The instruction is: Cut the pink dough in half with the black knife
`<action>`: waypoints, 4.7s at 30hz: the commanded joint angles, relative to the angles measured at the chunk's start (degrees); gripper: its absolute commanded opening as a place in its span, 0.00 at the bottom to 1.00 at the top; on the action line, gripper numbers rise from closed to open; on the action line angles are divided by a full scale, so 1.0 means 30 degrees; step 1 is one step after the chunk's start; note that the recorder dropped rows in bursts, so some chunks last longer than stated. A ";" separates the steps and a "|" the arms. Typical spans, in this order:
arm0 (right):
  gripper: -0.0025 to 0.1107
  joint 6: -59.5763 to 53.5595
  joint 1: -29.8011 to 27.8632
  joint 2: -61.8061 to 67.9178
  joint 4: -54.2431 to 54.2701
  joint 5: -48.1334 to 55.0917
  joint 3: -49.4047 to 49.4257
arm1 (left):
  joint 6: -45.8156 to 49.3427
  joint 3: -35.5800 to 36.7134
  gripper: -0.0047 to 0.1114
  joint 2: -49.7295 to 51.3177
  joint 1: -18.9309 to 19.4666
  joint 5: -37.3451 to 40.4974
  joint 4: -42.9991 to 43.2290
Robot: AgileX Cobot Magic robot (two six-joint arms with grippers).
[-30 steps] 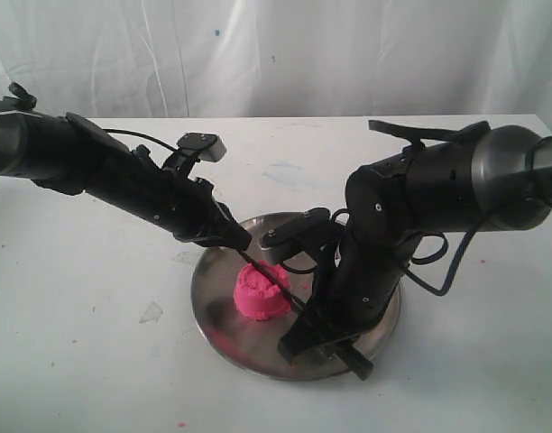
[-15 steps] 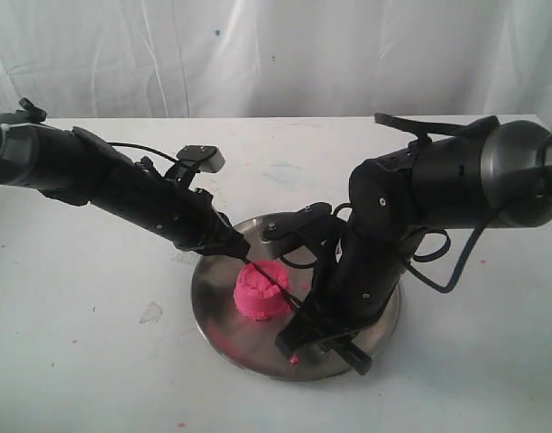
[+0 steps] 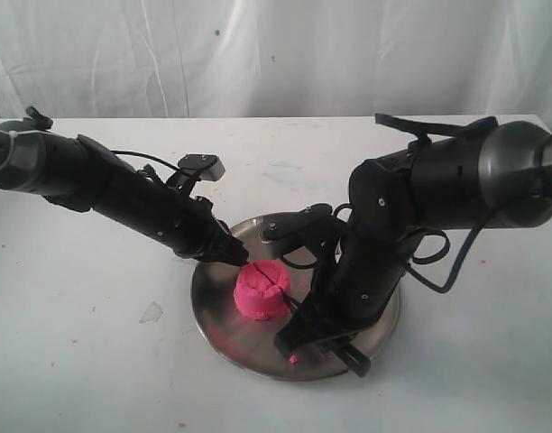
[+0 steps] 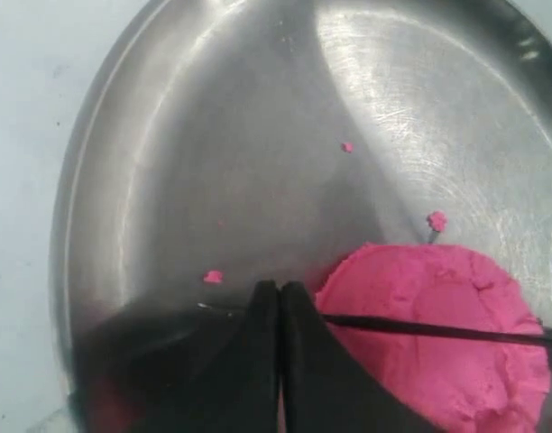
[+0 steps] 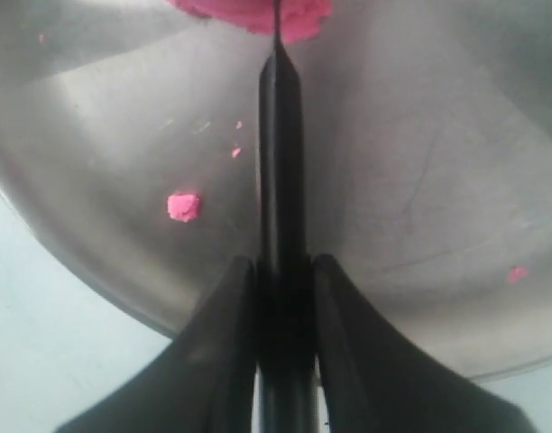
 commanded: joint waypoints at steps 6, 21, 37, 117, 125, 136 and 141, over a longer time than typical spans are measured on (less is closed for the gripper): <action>0.02 -0.0183 0.0001 0.0510 -0.0057 -0.0540 0.0033 | 0.0076 0.0120 0.04 -0.1142 0.0021 0.0248 0.0286; 0.02 -0.0183 0.0001 -0.0609 -0.0057 -0.0405 -0.0037 | 0.0076 0.0120 0.04 0.0102 0.0021 0.0218 0.0286; 0.02 -0.0616 0.0001 0.0435 -0.0133 -0.0445 -0.0037 | 0.0109 0.0120 0.04 -0.1629 0.0057 0.0000 0.0286; 0.02 -0.0421 0.0001 0.0329 -0.0493 0.1740 -0.0293 | 0.1695 0.0126 0.04 -0.2300 0.1048 -0.0412 -0.1860; 0.02 -0.0421 0.0001 0.0329 -0.0493 0.2652 -0.0293 | 0.1695 0.0126 0.04 -0.2300 0.1048 -0.0412 -0.1860; 0.02 -0.0421 0.0001 0.0294 -0.0541 0.1751 -0.0293 | 0.1695 0.0126 0.04 -0.2265 0.1048 -0.0293 -0.1860; 0.02 -0.0421 0.0001 0.0294 -0.0857 0.1808 -0.0902 | 0.1651 0.0126 0.04 -0.2265 0.1048 -0.0292 -0.1860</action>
